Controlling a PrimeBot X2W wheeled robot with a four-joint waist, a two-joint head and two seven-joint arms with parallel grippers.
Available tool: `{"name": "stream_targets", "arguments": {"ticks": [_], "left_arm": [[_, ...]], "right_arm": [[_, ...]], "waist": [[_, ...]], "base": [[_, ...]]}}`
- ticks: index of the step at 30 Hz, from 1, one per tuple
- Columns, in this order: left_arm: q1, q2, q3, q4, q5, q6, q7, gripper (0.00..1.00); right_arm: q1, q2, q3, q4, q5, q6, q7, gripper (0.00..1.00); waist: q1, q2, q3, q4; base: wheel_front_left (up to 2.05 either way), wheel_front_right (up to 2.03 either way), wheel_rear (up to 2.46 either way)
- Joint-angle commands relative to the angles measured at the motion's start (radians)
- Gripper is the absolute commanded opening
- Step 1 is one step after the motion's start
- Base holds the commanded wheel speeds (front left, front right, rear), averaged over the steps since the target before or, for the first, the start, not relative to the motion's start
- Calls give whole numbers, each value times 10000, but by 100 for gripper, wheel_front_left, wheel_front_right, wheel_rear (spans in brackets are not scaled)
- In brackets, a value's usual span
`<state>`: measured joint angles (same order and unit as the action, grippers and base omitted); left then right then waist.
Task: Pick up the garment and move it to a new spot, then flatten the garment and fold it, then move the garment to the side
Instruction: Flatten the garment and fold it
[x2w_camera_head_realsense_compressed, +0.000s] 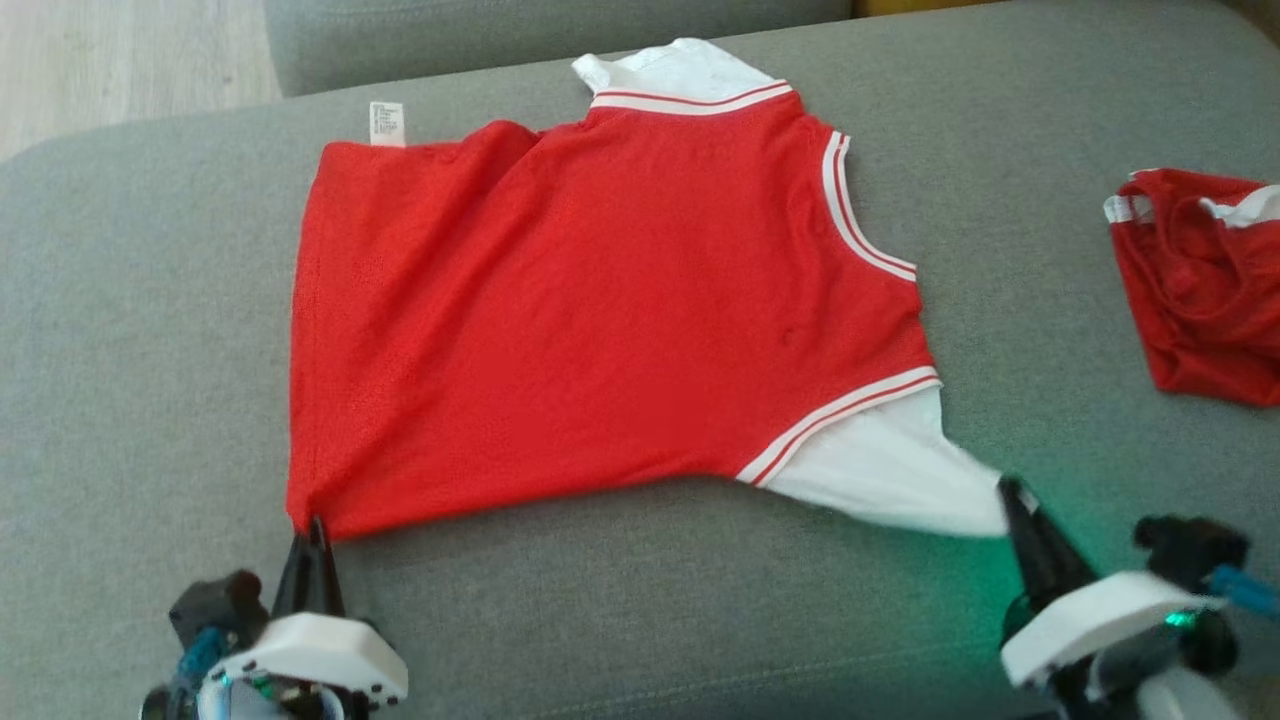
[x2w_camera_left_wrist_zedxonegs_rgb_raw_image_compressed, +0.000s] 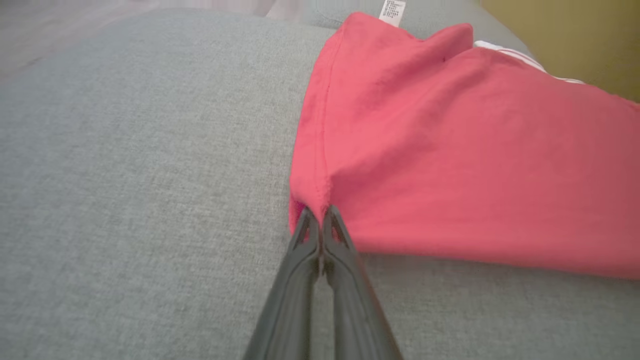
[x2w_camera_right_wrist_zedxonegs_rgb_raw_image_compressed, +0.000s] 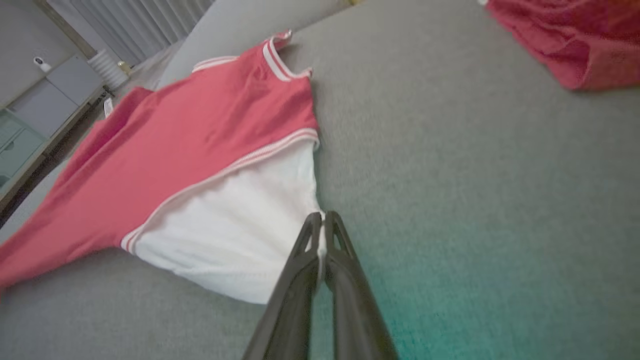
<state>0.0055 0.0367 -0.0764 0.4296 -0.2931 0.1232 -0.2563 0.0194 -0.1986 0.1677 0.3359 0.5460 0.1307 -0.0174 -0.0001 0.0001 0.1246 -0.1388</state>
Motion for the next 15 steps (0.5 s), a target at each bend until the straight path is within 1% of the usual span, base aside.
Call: {"name": "stream_targets", "arguments": {"ticks": [1, 5, 8, 9, 10, 11, 13, 14, 15], "left_arm": [[-243, 136, 416, -576, 120, 63, -55, 0], [-773, 136, 345, -1062, 244, -80, -55, 0], [-1376, 136, 218, -1367, 410, -133, -55, 0], [-1604, 136, 155, -1377, 459, -162, -55, 0], [-2058, 136, 23, -1371, 575, -182, -55, 0], [-2058, 136, 23, -1371, 575, -182, -55, 0], [-2504, 136, -68, -1301, 634, -180, -55, 0], [-2919, 136, -132, -1181, 738, -202, -55, 0], [-3105, 136, -179, -1079, 780, -219, -55, 0]], "right_arm": [[-241, -204, -135, -734, 22, 0, -119, 0], [-923, -15, -353, -1446, -77, 0, -301, 0], [-1849, 70, -333, -1450, -244, 0, -460, 0], [-2183, 88, -293, -1356, -311, 0, -513, 0], [-2858, 106, -257, -1088, -470, 0, -713, 0], [-2858, 106, -257, -1088, -470, 0, -713, 0], [-3509, 112, -255, -715, -620, 0, -914, 0], [-4126, 67, -273, -275, -824, 0, -1131, 0], [-4411, 57, -301, -33, -893, 0, -1232, 0]], "waist": [[1, -1, 135, 52], [1, -1, 460, 140], [1, -1, 737, 196], [1, -1, 827, 231], [1, -1, 976, 292], [1, -1, 976, 292], [1, -1, 1141, 350], [1, -1, 1304, 416], [1, -1, 1397, 455]], "base": [[0, 0, 0], [0, 0, 0], [0, 0, 0], [0, 0, 0], [0, 0, 0], [0, 0, 0], [0, 0, 0], [0, 0, 0], [0, 0, 0]]}}
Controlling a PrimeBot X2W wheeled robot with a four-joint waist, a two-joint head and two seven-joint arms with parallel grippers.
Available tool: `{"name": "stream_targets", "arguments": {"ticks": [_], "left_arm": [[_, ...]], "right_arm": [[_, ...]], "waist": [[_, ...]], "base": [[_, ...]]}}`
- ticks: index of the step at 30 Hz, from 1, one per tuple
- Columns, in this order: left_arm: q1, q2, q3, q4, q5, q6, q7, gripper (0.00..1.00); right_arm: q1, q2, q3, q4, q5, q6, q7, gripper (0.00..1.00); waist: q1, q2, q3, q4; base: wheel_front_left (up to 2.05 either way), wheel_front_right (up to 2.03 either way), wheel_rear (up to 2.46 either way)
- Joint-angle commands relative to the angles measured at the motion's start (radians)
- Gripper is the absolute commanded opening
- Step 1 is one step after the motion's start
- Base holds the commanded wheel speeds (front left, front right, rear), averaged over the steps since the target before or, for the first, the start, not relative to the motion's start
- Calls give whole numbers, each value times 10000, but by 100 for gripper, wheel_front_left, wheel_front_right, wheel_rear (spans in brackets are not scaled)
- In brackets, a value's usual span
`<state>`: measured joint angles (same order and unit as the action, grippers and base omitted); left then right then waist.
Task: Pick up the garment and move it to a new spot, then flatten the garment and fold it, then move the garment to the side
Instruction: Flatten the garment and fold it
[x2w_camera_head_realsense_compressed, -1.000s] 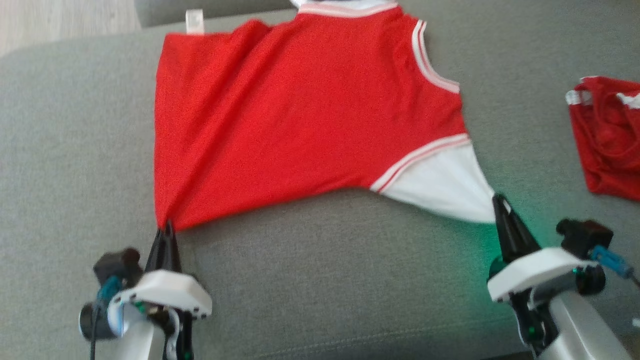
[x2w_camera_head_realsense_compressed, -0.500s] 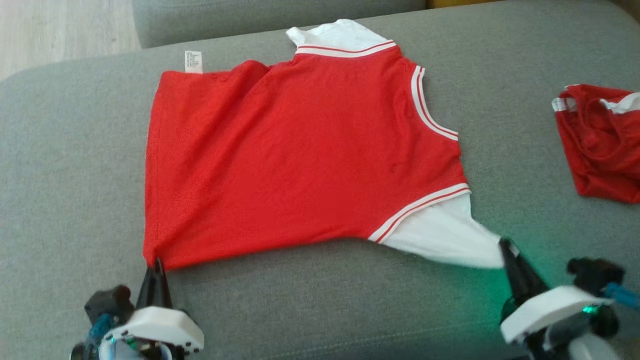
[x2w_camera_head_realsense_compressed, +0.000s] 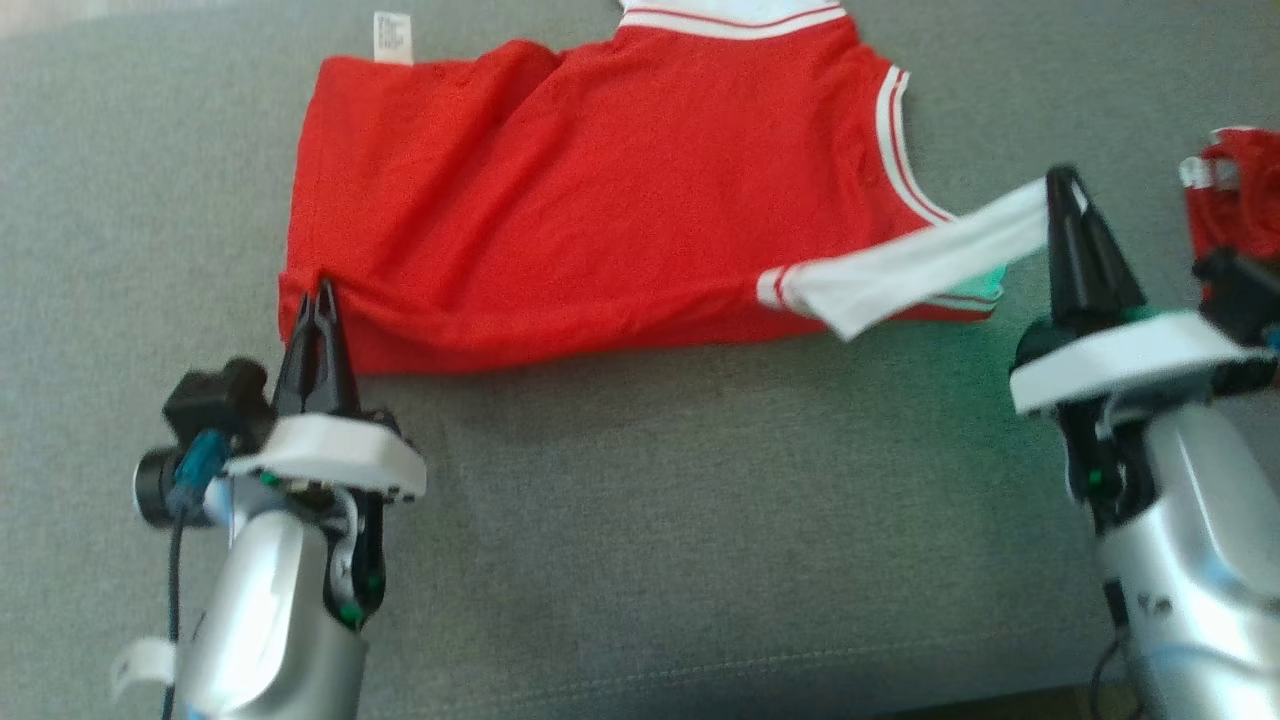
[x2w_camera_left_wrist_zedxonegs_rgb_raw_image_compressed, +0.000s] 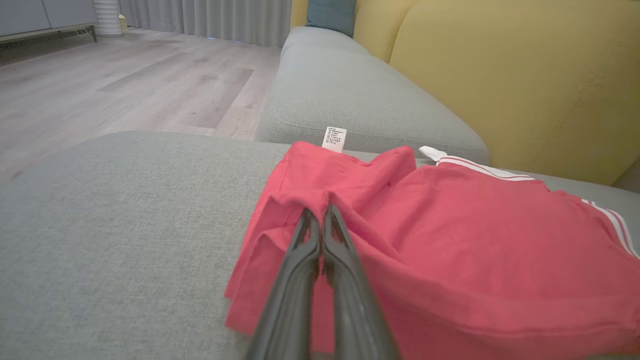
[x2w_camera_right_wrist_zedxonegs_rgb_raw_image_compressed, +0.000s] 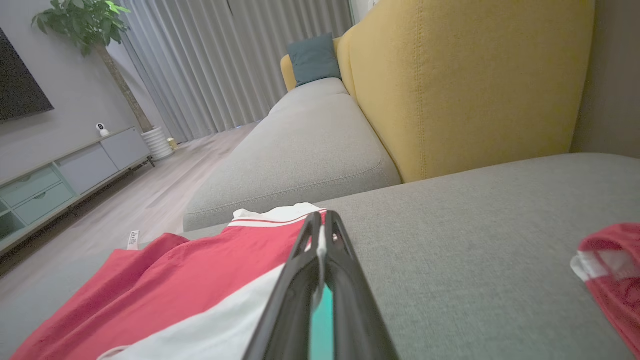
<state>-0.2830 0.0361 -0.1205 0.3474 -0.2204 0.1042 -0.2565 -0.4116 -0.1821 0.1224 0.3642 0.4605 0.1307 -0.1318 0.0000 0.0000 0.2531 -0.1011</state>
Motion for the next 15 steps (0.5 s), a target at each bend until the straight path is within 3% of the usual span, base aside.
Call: {"name": "stream_targets", "arguments": {"ticks": [1, 15], "left_arm": [[-409, 141, 207, -129, 140, -56, -53, 0], [-2178, 141, 174, 1357, 454, -121, -53, 0]], "right_arm": [[-383, -111, 131, -67, -89, 0, -184, 0], [-3470, 50, -187, 3578, -1400, 0, -1282, 0]], "waist": [[0, 0, 206, 110], [0, 0, 1397, 381]], "base": [[0, 0, 0], [0, 0, 0]]}}
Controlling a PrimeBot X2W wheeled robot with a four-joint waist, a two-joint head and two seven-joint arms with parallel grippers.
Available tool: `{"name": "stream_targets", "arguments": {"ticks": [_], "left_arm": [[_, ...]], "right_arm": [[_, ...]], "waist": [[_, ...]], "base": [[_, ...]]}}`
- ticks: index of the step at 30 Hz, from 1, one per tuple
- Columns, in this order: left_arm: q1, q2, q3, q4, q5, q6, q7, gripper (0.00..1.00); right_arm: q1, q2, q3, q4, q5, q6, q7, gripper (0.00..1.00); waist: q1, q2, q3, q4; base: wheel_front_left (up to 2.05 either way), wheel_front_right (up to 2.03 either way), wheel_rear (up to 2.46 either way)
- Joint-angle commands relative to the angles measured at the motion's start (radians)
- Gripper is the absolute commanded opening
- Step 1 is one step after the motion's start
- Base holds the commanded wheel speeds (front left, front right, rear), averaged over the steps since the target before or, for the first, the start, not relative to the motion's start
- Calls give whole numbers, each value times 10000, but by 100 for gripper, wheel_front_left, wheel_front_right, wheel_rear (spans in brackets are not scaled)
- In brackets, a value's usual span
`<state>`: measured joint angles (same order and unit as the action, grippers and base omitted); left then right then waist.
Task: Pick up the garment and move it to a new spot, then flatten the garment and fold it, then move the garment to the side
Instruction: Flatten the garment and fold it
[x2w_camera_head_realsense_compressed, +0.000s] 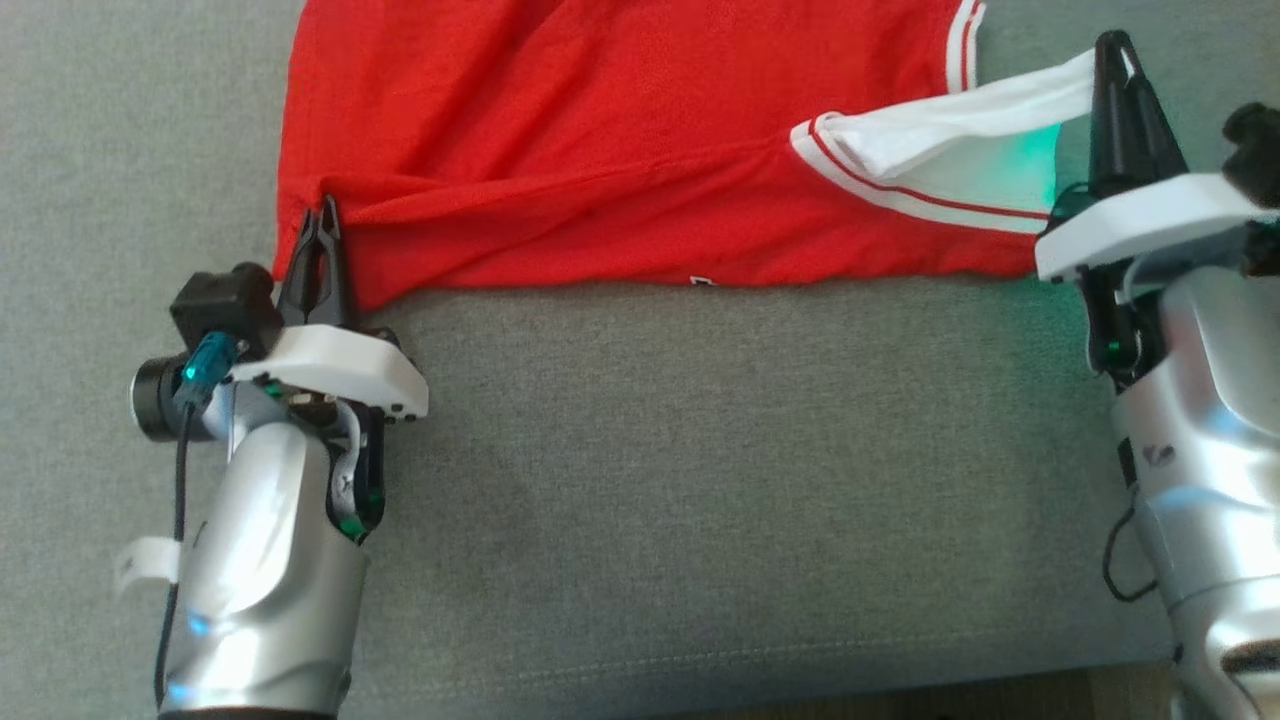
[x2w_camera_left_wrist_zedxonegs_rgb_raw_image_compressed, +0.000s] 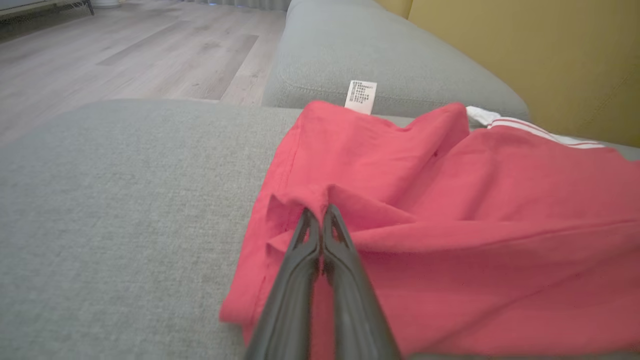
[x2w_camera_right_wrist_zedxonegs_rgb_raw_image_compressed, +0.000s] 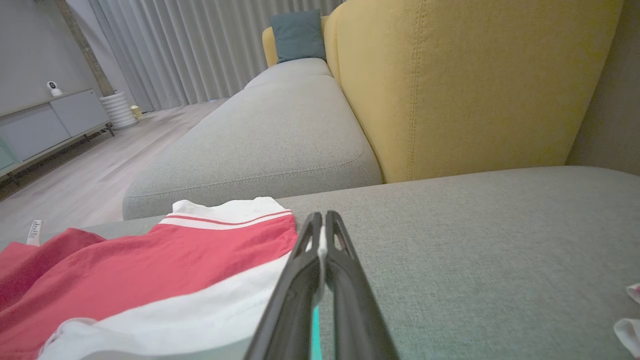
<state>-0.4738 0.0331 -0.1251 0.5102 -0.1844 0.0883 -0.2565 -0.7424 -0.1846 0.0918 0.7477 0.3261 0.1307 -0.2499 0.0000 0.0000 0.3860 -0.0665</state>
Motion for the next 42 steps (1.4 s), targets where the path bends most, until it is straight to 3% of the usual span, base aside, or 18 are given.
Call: {"name": "stream_targets", "arguments": {"ticks": [1, 10, 11, 12, 13, 25, 31, 42], "left_arm": [[-336, 172, 198, -234, 96, 37, -53, 0], [-579, 172, 239, -558, 344, 101, -53, 0], [-578, 172, 233, -591, 360, 101, -53, 15], [-568, 172, 231, -625, 369, 109, -53, 49], [-550, 172, 229, -664, 373, 113, -53, 98], [904, 172, 104, -1634, -84, 390, -53, 100], [1620, 172, -184, -1869, -378, 577, -53, 100], [1697, 172, -545, -1883, -422, 604, -53, 100]], "right_arm": [[-289, 93, 50, -185, -118, 0, -107, 0], [-455, 448, -683, -536, -961, 0, -116, 0], [-425, 485, -746, -574, -1033, 0, -116, 27], [-394, 522, -814, -643, -1093, 0, -116, 100], [-352, 561, -832, -719, -1140, 0, -116, 100], [1791, 838, -1232, -1967, -1195, 0, -117, 100], [2750, 970, -1186, -1528, -1036, 0, -118, 100], [2358, 1123, -978, -48, -1145, 0, -118, 100]], "waist": [[0, 0, 127, 48], [0, 0, 346, 128], [0, 0, 342, 136], [0, 0, 335, 142], [0, 0, 324, 143], [0, 0, -250, 130], [0, 0, -441, 146], [0, 0, -420, 559]], "base": [[0, 0, 0], [0, 0, 0], [0, 0, 0], [0, 0, 0], [0, 0, 0], [0, 0, 0], [0, 0, 0], [0, 0, 0]]}}
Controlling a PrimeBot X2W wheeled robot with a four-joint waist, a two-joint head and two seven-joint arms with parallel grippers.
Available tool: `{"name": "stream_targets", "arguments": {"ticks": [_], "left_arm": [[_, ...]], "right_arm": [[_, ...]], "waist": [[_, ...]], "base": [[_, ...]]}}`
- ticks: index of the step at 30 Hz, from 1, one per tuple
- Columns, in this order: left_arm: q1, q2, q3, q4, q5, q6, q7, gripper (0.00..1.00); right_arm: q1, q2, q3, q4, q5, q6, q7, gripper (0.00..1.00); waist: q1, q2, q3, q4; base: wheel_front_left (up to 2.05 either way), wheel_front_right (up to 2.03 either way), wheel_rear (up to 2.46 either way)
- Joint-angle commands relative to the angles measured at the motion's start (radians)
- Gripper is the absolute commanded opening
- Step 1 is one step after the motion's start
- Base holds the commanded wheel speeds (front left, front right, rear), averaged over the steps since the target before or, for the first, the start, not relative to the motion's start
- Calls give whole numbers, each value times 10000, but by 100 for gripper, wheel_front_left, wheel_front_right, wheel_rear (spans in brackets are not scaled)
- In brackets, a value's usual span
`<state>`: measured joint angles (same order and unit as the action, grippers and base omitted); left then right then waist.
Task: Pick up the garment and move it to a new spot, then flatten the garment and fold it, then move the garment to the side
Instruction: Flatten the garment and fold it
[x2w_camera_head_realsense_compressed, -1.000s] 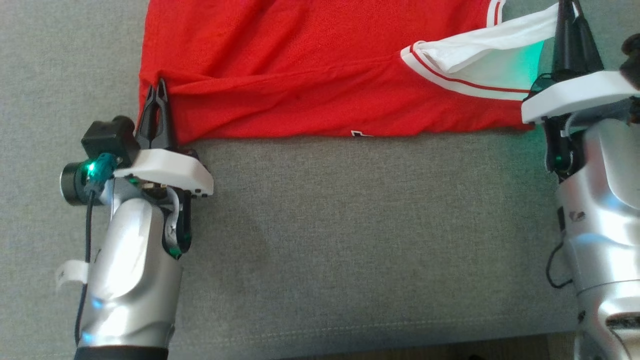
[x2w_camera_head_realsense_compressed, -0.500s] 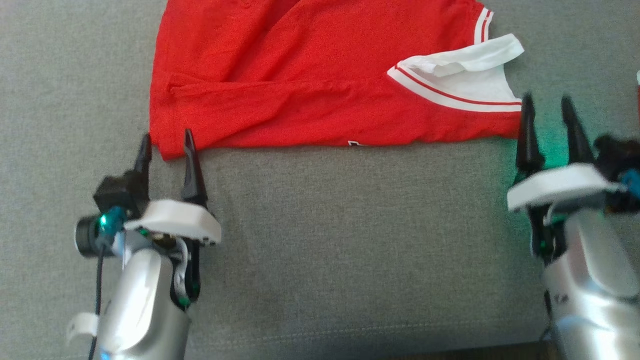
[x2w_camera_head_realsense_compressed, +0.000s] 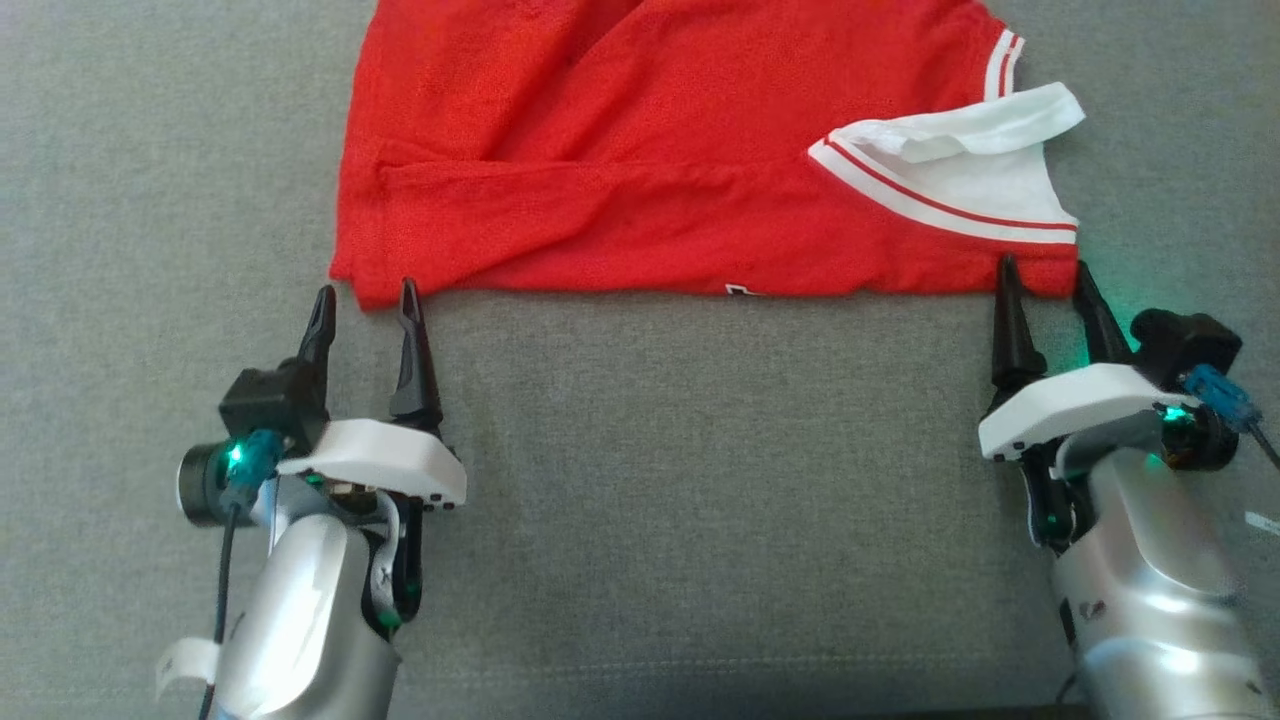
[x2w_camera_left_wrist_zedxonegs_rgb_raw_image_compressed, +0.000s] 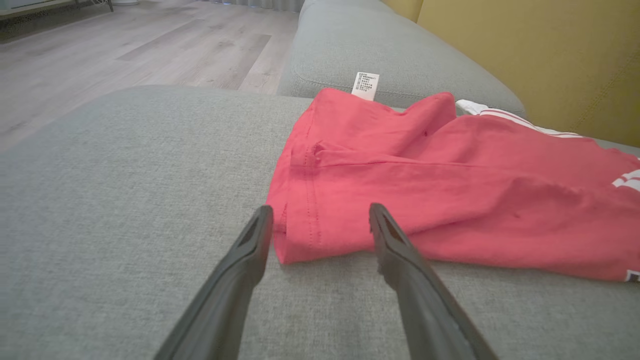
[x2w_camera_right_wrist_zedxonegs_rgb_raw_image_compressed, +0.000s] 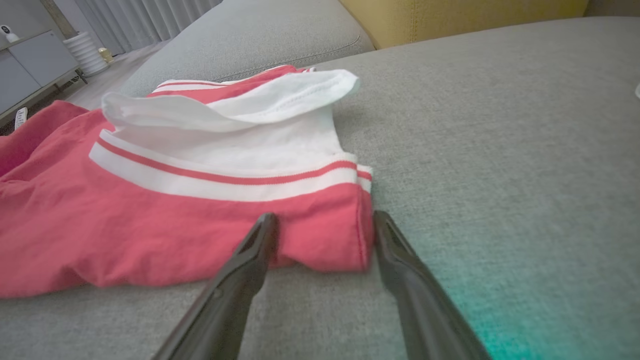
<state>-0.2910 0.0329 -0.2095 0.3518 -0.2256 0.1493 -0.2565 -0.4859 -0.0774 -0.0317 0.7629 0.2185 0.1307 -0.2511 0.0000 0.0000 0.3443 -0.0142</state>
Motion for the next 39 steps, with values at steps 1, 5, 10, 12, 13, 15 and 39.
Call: {"name": "stream_targets", "arguments": {"ticks": [1, 5, 10, 12, 13, 15, 39], "left_arm": [[-134, 173, 294, -289, -2, -16, -53, 100], [-86, 173, 265, -245, -16, -82, -53, 100], [29, 173, 245, -19, -97, -280, -53, 100], [73, 173, 209, 92, -150, -374, -53, 100], [84, 173, 200, 146, -186, -417, -53, 100], [86, 173, 193, 292, -266, -515, -53, 100], [-528, 173, 631, 187, 680, -185, -53, 100]], "right_arm": [[-259, 64, 306, -36, -79, 0, -106, 87], [-362, 96, 332, 265, -96, 0, -106, 0], [-353, -53, 261, 98, -9, 0, -106, 0], [-346, -183, 228, -55, 11, 0, -106, 0], [-339, -259, 257, -120, -11, 0, -106, 0], [-334, -396, 333, -261, -19, 0, -106, 0], [-709, -620, 993, -801, 312, 0, -107, 0]], "waist": [[0, 0, -4, 67], [0, 0, -41, 138], [0, 0, -119, 45], [0, 0, -165, -32], [0, 0, -181, -77], [0, 0, -193, -165], [0, 0, 446, -612]], "base": [[0, 0, 0], [0, 0, 0], [0, 0, 0], [0, 0, 0], [0, 0, 0], [0, 0, 0], [0, 0, 0]]}}
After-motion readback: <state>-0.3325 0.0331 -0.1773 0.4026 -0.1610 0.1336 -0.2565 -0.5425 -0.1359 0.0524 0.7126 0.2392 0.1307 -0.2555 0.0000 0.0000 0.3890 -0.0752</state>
